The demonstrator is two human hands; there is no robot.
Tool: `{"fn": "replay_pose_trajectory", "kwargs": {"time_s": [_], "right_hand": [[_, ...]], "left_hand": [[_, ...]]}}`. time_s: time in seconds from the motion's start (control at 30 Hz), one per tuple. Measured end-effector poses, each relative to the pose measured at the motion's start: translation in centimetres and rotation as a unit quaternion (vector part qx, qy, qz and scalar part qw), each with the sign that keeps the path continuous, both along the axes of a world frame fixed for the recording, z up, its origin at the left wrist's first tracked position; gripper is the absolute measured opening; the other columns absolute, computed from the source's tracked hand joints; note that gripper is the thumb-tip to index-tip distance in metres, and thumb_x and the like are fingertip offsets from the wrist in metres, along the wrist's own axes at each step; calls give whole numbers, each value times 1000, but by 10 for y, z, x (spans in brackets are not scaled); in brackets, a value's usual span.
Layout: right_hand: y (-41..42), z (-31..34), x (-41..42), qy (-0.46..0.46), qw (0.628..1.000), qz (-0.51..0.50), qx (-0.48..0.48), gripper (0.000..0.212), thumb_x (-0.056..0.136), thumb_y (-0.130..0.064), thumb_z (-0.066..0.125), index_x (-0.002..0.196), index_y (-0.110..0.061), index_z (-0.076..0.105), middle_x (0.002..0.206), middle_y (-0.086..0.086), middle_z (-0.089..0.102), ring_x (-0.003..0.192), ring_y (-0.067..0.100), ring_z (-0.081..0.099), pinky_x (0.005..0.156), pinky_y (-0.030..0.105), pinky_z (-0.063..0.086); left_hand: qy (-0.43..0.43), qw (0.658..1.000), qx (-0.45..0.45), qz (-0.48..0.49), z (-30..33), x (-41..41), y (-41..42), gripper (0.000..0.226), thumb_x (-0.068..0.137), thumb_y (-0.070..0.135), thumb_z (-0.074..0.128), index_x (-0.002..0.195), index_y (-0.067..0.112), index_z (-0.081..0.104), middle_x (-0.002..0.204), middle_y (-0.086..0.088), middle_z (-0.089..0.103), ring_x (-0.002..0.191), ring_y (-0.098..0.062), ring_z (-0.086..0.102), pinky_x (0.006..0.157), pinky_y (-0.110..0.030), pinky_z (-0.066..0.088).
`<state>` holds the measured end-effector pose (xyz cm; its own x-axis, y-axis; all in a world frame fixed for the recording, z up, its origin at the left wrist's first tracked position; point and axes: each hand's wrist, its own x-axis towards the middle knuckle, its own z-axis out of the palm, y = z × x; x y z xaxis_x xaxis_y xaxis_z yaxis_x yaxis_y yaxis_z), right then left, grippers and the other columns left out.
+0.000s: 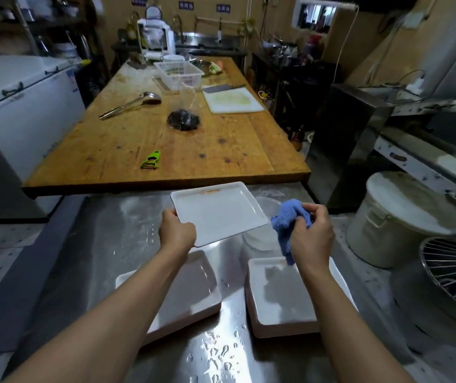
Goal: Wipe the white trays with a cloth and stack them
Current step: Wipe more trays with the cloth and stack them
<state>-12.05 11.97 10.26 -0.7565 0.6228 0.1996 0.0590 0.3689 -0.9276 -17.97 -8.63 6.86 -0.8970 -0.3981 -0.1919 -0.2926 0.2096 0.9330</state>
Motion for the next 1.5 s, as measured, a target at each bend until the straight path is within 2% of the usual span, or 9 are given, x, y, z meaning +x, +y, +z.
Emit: {"fn": "replay_pose_trajectory", "kwargs": {"time_s": [0.23, 0.33, 0.43, 0.67, 0.87, 1.1, 1.2, 1.3, 1.5], "right_hand": [[30, -4, -24, 5, 1000, -24, 2, 21, 90, -1, 48, 99, -19, 54, 95, -5, 56, 88, 13, 54, 73, 24, 42], [37, -6, -30, 2, 1000, -18, -1, 23, 90, -2, 48, 97, -23, 53, 95, -7, 56, 90, 12, 56, 76, 26, 46], [43, -8, -32, 2, 1000, -16, -6, 22, 90, -2, 48, 98, -22, 53, 96, -7, 56, 90, 11, 55, 75, 24, 44], [47, -9, -35, 2, 1000, -10, -13, 21, 90, -1, 48, 103, -16, 55, 101, -6, 54, 94, 11, 52, 78, 24, 42], [45, -8, -38, 4, 1000, -9, -22, 21, 90, -2, 49, 103, -17, 56, 100, -7, 53, 97, 12, 54, 83, 29, 48], [37, -6, -32, 18, 1000, 3, -21, 22, 90, 0, 48, 102, -17, 55, 102, -3, 56, 97, 16, 55, 84, 31, 49], [32, -4, -29, 15, 1000, 9, -23, 22, 90, 1, 48, 102, -17, 54, 106, 2, 59, 99, 19, 56, 86, 35, 50], [25, -1, -28, 13, 999, 20, -23, 23, 89, 1, 47, 102, -16, 54, 110, 4, 60, 103, 21, 56, 90, 38, 48], [-7, 18, -29, 41, 997, 58, -32, 25, 88, 0, 49, 101, -21, 52, 97, -5, 57, 86, 9, 56, 65, 8, 40]], "left_hand": [[61, 988, -135, -44, 18, -28, 42, 34, 78, -5, 44, 105, 15, 42, 95, -4, 52, 80, -25, 49, 64, -38, 51], [96, 969, -215, -71, 23, -32, 56, 35, 80, -6, 43, 110, 12, 41, 90, -7, 54, 76, -27, 50, 60, -32, 40], [140, 946, -278, -90, 27, -30, 66, 37, 80, -5, 44, 114, 9, 42, 88, -15, 59, 74, -32, 53, 59, -36, 42], [214, 902, -354, -123, 34, -27, 78, 37, 77, -6, 43, 112, 9, 44, 78, -16, 59, 64, -37, 52, 53, -40, 43], [213, 910, -338, -111, 38, -25, 81, 39, 76, -7, 43, 112, 9, 44, 80, -16, 60, 69, -39, 55, 56, -43, 46], [159, 945, -278, -69, 32, -22, 76, 38, 76, -8, 41, 109, 12, 41, 82, -7, 52, 69, -28, 48, 52, -33, 37], [85, 986, -144, -18, 30, -24, 66, 34, 75, -8, 40, 99, 17, 37, 89, -4, 51, 69, -19, 47, 48, -27, 37], [36, 999, 2, 27, 29, -25, 55, 31, 77, -6, 38, 99, 16, 41, 99, -6, 53, 72, -15, 46, 59, -31, 45], [-10, 980, 195, 48, 27, -10, 25, 44, 78, -15, 34, 106, 10, 57, 105, -12, 63, 91, -32, 61, 69, -43, 55]]}}
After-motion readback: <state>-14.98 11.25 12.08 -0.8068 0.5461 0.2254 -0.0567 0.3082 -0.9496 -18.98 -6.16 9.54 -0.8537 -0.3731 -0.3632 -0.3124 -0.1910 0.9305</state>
